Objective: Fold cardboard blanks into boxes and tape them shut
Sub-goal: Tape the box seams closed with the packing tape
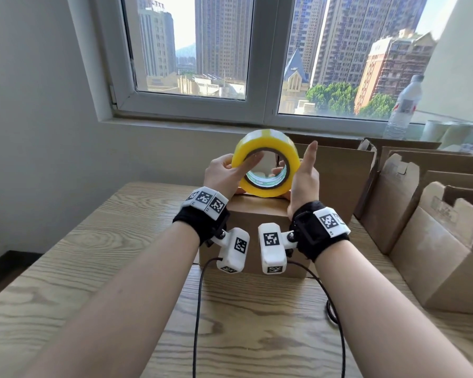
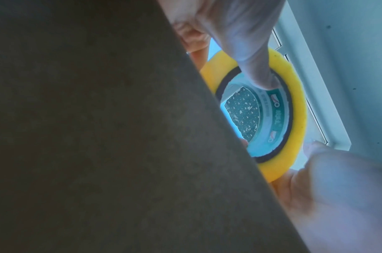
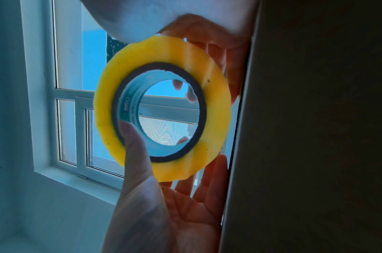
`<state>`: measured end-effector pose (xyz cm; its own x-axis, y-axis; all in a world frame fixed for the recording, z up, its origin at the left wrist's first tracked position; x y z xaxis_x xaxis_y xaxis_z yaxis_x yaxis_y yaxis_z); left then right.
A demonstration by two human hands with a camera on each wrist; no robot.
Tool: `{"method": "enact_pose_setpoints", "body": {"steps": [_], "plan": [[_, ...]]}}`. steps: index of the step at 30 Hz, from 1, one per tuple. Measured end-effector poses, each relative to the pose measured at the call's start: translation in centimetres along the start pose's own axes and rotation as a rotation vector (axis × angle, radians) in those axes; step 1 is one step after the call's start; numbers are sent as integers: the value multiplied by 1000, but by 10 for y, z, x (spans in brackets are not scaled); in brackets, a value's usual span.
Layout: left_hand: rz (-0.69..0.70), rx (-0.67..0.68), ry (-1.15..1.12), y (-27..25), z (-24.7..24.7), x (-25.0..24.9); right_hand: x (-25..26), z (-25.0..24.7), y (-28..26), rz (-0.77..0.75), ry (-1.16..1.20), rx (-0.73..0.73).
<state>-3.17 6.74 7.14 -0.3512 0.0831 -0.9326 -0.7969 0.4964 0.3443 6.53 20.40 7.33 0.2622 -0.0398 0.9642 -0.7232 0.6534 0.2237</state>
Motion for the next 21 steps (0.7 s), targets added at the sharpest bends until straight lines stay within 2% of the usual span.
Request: {"method": "enact_pose_setpoints", "body": {"steps": [5, 21], "plan": [[26, -9, 25, -1, 0, -2, -2, 2, -2, -25, -17, 0], [-43, -7, -18, -4, 1, -3, -10, 0, 6, 66, 76, -70]]}}
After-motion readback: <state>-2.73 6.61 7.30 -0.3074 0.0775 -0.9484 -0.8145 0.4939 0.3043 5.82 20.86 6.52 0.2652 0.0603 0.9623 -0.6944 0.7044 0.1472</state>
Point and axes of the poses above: each hand's wrist, its own y-axis towards the middle knuckle, its own z-axis out of the palm, x = y × z, the point moved 4 cm from there along y, towards the middle knuckle, and after that the axes turned 8 degrees about x, right-handed, at the moved point
